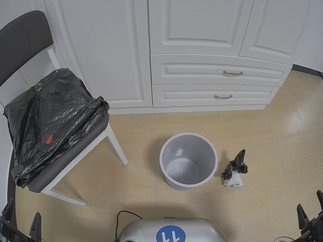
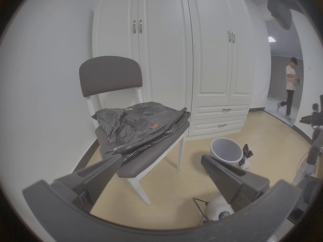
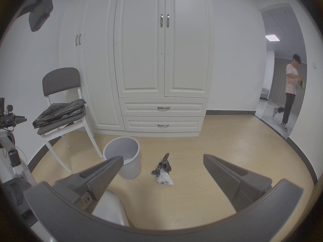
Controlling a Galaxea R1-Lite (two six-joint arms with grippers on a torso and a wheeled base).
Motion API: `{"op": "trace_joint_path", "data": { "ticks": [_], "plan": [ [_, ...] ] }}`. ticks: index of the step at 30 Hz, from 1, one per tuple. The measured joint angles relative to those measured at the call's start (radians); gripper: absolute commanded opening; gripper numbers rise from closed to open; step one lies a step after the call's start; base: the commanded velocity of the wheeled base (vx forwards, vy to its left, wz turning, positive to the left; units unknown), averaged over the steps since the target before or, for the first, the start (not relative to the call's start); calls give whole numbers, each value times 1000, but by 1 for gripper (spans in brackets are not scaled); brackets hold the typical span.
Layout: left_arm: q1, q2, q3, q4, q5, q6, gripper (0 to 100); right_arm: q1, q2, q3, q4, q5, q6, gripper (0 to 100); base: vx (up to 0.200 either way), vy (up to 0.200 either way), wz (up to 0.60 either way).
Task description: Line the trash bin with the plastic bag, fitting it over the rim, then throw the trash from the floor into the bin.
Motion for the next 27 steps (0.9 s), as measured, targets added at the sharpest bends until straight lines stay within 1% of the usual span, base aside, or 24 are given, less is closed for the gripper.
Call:
{"op": "trace_joint_path", "data": {
  "ticks": [6,9,12,14,17,19,21,23,25,27],
  "plan": [
    [1,0,0,-1,1,-9,100,-1,0,0,-4,7,6,100,0,0,0],
    [2,0,0,0,12,-34,100,-1,0,0,-6,8,29,100,0,0,0],
    [2,0,0,-11,42,-70,100,-1,0,0,-6,4,47,100,0,0,0],
    [2,0,0,-49,48,-95,100,-1,0,0,-6,4,49,100,0,0,0],
    [1,0,0,-170,46,-132,100,-1,0,0,-9,4,48,100,0,0,0],
    [1,0,0,-251,37,-140,100,0,0,0,-27,8,53,100,0,0,0],
    [1,0,0,-300,28,-142,100,0,0,-8,-55,21,69,100,0,0,0],
    [1,0,0,-315,18,-142,100,0,0,-38,-80,49,85,100,0,0,0],
    [1,0,0,-295,7,-141,100,0,1,-74,-76,84,98,100,0,0,0],
    [1,0,0,-239,-6,-136,100,0,7,-110,-53,126,105,100,0,0,0]
  ]
}}
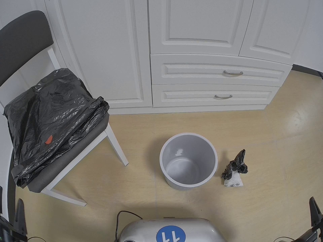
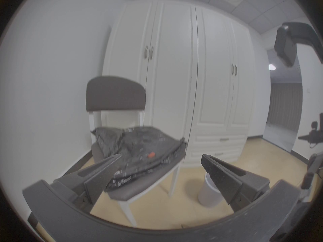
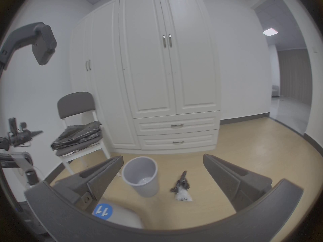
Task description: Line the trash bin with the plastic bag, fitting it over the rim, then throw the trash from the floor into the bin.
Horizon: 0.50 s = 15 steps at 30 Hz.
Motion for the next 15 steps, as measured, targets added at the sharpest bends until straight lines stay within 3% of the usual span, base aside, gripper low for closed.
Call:
{"op": "trace_joint_path", "data": {
  "ticks": [8,15],
  "plan": [
    [-2,26,-51,212,-19,67,100,12,135,-131,100,186,-31,100,0,0,0],
    [1,196,-179,235,41,84,100,-1,313,-207,101,230,-75,100,0,0,0]
  ]
}}
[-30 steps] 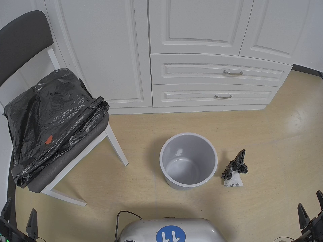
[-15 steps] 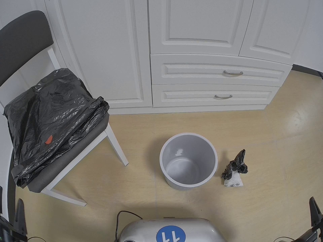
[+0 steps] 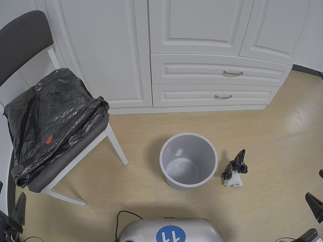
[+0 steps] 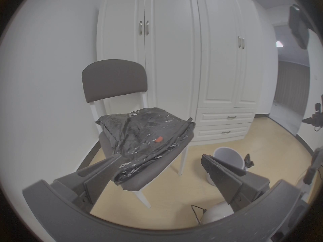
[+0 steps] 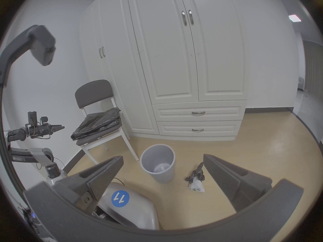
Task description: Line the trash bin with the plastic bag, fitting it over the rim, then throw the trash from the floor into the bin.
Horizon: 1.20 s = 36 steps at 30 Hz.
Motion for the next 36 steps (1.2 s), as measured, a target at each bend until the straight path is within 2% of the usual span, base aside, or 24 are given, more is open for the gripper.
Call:
{"op": "trace_joint_path", "data": {
  "ticks": [6,10,14,18,23,26,29,36],
  "plan": [
    [11,251,-133,-6,106,5,100,-3,184,-67,-78,-9,19,100,0,0,0],
    [48,409,-201,-29,154,41,100,13,331,-101,-220,-64,45,100,0,0,0],
    [150,514,-236,-39,155,155,100,55,456,-120,-325,-149,78,100,0,0,0],
    [314,568,-248,-41,64,275,100,102,541,-126,-379,-218,96,100,0,0,0],
    [528,607,-238,-45,-222,449,100,151,616,-127,-421,-274,111,100,0,0,0],
    [636,623,-221,-48,-345,558,100,179,655,-127,-438,-300,118,100,0,0,0],
    [699,638,-200,-50,-386,602,100,206,698,-127,-458,-319,120,100,0,0,0],
    [734,674,-156,-51,-364,644,100,238,777,-125,-468,-326,124,100,0,0,0]
  ]
}}
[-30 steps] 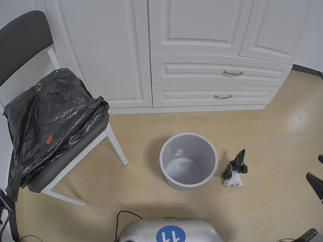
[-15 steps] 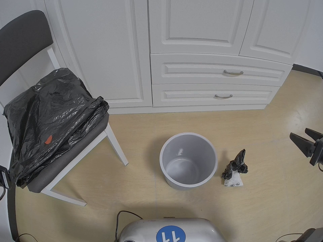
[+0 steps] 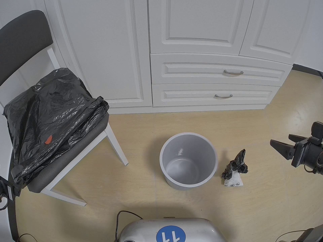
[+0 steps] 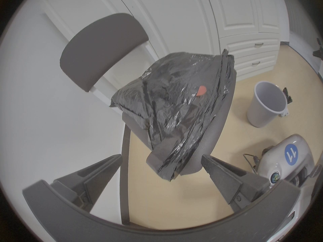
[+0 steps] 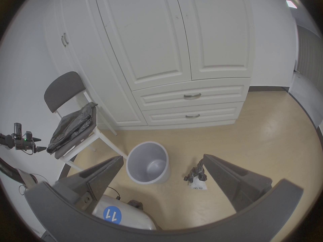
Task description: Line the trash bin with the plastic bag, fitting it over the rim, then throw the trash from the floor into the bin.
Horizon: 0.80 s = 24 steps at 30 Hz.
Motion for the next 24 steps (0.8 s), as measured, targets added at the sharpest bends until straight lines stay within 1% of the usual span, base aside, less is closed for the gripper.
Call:
{"op": "trace_joint_path", "data": {
  "ticks": [3,8,13,24],
  "plan": [
    [3,7,11,0,34,12,100,4,24,1,0,-1,1,100,0,0,0],
    [2,18,26,-2,137,47,100,6,52,6,0,-1,-1,100,0,0,0],
    [0,54,34,-22,151,53,100,6,66,9,0,-1,-1,100,0,0,0],
    [0,204,80,-235,154,38,100,7,97,8,-2,-5,1,100,0,0,0]
  ]
}}
